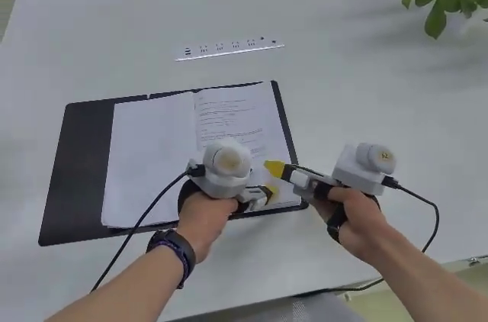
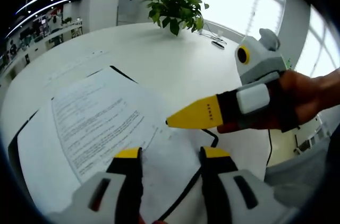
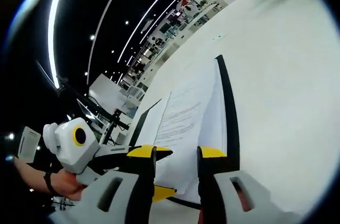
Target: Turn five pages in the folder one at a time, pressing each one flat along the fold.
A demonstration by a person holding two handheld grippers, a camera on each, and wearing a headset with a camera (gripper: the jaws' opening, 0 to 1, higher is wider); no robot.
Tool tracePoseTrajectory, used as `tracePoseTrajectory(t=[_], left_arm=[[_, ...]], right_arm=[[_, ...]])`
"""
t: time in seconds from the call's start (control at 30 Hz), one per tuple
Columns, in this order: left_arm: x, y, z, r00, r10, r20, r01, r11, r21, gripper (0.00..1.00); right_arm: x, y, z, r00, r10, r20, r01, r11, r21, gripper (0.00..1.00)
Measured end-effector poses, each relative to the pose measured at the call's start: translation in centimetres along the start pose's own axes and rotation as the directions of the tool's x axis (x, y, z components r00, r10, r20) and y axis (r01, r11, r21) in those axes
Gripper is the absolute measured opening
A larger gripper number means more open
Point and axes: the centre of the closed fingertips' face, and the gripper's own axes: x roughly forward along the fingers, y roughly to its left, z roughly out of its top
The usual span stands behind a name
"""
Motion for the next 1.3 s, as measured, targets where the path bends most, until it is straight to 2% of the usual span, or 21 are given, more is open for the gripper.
tracePoseTrajectory(t=[0.2, 0.4, 0.57, 0.8, 0.93, 1.13, 1.3], left_arm=[[-0.9, -0.5, 0.0, 0.9999, -0.007, 0.008, 0.007, 1.000, 0.015, 0.45], [-2.7, -0.2, -0.2, 0.9998, -0.003, 0.018, 0.002, 1.000, 0.023, 0.48], [-4.1, 0.1, -1.1, 0.9999, 0.005, 0.014, -0.005, 1.000, 0.016, 0.51], [-6.4, 1.2, -2.0, 0.9981, 0.043, 0.043, -0.042, 0.998, -0.037, 0.53], [-7.6, 1.7, -2.3, 0.9968, 0.060, 0.053, -0.057, 0.997, -0.044, 0.54], [-10.1, 3.2, -2.4, 0.9912, 0.098, 0.090, -0.092, 0.993, -0.070, 0.56], [-11.9, 4.6, -3.8, 0.9880, 0.127, 0.088, -0.120, 0.989, -0.085, 0.57]], right_arm=[[-0.3, 0.0, 0.0, 0.9998, -0.001, 0.019, 0.001, 1.000, 0.012, 0.16], [-0.6, 0.7, 0.0, 0.9995, 0.016, 0.027, -0.016, 1.000, 0.017, 0.01], [-0.6, 1.6, 0.1, 0.9991, 0.015, 0.039, -0.015, 1.000, 0.009, 0.00], [0.3, 3.6, 0.0, 0.9981, 0.037, 0.048, -0.036, 0.999, -0.023, 0.00], [0.9, 4.7, -0.1, 0.9975, 0.048, 0.051, -0.047, 0.999, -0.023, 0.00], [1.9, 6.7, -0.2, 0.9960, 0.073, 0.052, -0.071, 0.997, -0.040, 0.00], [2.6, 7.2, -0.7, 0.9959, 0.078, 0.046, -0.076, 0.997, -0.034, 0.00]])
